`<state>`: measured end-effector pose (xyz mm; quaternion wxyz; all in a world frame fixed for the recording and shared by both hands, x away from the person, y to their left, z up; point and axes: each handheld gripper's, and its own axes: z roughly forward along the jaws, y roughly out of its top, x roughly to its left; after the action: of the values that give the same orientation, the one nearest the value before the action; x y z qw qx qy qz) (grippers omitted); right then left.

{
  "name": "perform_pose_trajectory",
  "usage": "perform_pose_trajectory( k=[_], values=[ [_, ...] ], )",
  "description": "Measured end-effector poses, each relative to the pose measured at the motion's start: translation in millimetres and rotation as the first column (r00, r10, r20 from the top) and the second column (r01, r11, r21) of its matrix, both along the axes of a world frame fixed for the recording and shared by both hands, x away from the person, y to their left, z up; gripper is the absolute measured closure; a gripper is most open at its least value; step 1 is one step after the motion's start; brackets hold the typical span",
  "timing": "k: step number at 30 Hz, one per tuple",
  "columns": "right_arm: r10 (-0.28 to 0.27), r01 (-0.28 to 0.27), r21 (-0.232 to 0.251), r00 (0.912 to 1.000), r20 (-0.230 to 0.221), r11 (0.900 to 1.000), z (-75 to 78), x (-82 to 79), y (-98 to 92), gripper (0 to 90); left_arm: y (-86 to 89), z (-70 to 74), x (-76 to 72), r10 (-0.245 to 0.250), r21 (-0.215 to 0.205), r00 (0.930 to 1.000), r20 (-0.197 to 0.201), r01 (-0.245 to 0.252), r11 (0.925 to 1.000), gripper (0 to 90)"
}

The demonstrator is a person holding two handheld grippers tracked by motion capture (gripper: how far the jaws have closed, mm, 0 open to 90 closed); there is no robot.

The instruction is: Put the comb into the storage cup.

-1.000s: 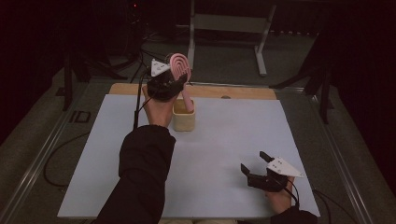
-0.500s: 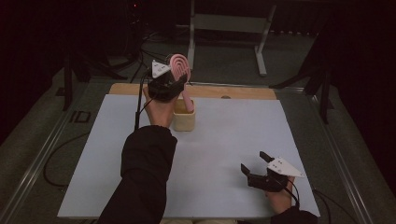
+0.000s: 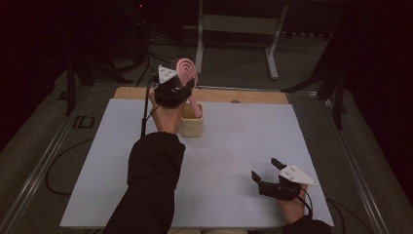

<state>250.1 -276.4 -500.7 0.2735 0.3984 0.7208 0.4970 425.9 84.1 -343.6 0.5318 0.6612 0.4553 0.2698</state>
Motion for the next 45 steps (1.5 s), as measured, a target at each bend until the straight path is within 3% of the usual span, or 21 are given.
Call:
perform_pose_trajectory(
  k=[30, 45],
  values=[
    [0.0, 0.0, -0.002, 1.0, -0.001, 1.0, -0.2, -0.1, -0.2, 11.1, -3.2, -15.7, 3.5, 0.006, 0.005, 0.9995, -0.031, -0.005, 1.0, 64.0],
    [-0.001, 0.001, -0.005, 1.0, 0.0, 1.0, -0.5, 0.3, -0.2, 11.1, 0.5, -23.9, 4.1, 0.016, -0.022, 0.9987, -0.048, -0.017, 0.9996, 64.0]
  ],
)
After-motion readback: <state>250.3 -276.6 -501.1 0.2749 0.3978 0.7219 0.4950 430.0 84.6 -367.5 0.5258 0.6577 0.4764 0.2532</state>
